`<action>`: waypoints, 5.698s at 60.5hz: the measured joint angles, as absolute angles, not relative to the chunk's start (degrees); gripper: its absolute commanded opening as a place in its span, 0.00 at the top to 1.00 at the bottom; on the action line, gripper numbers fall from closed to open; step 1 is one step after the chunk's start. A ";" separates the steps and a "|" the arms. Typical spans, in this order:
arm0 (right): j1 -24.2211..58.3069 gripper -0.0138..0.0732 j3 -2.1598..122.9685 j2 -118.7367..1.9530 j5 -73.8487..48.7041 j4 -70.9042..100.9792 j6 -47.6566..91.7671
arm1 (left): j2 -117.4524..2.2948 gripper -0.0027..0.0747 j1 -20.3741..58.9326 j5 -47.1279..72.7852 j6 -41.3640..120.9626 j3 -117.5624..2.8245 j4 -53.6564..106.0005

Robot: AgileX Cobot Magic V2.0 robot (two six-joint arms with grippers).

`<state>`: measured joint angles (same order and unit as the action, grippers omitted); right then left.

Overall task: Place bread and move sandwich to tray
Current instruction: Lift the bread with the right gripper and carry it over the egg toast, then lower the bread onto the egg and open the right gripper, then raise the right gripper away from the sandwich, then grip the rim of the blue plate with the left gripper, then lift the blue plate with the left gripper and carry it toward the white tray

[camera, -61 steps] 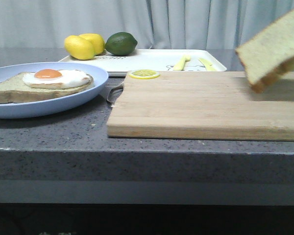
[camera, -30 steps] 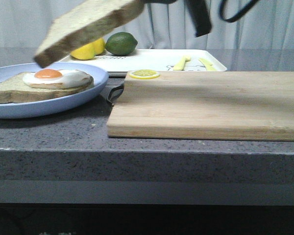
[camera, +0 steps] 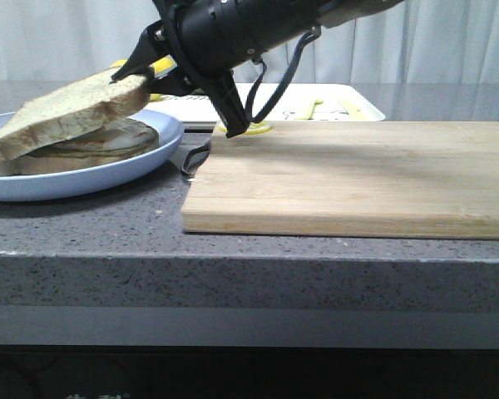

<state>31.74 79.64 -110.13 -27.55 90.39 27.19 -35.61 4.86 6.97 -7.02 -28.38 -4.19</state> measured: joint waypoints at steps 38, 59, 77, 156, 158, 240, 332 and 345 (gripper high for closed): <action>27.99 0.40 79.78 -110.13 -38.52 86.50 27.19 | -35.61 0.45 4.98 6.87 -7.02 -28.38 -4.19; 21.56 0.41 79.91 -107.00 -44.83 74.46 22.57 | -35.61 0.45 4.98 6.87 -7.02 -28.38 -4.19; 18.14 0.77 79.91 -98.15 -49.79 60.87 20.39 | -35.61 0.45 4.98 6.87 -7.02 -28.38 -4.19; 3.12 0.91 22.36 -27.63 -20.28 11.32 3.44 | -35.61 0.45 5.08 6.77 -7.02 -28.38 -4.07; 3.12 0.91 21.93 -26.80 -19.96 11.46 3.44 | -35.61 0.45 5.08 6.77 -7.02 -28.38 -3.80; 3.12 0.91 21.67 -26.08 -18.14 13.73 3.35 | -86.42 0.52 5.22 36.56 -7.02 -59.39 -1.69; 3.12 0.91 21.67 -26.08 -18.10 13.83 3.35 | -111.96 0.99 -4.30 60.13 15.37 -106.75 39.16; 3.12 0.91 21.67 -26.08 -18.01 13.83 3.35 | -128.85 0.99 -0.25 66.82 9.02 -130.52 38.57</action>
<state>3.12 21.67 -26.08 -18.01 13.83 3.35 -128.85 -0.25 66.82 9.02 -130.52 38.57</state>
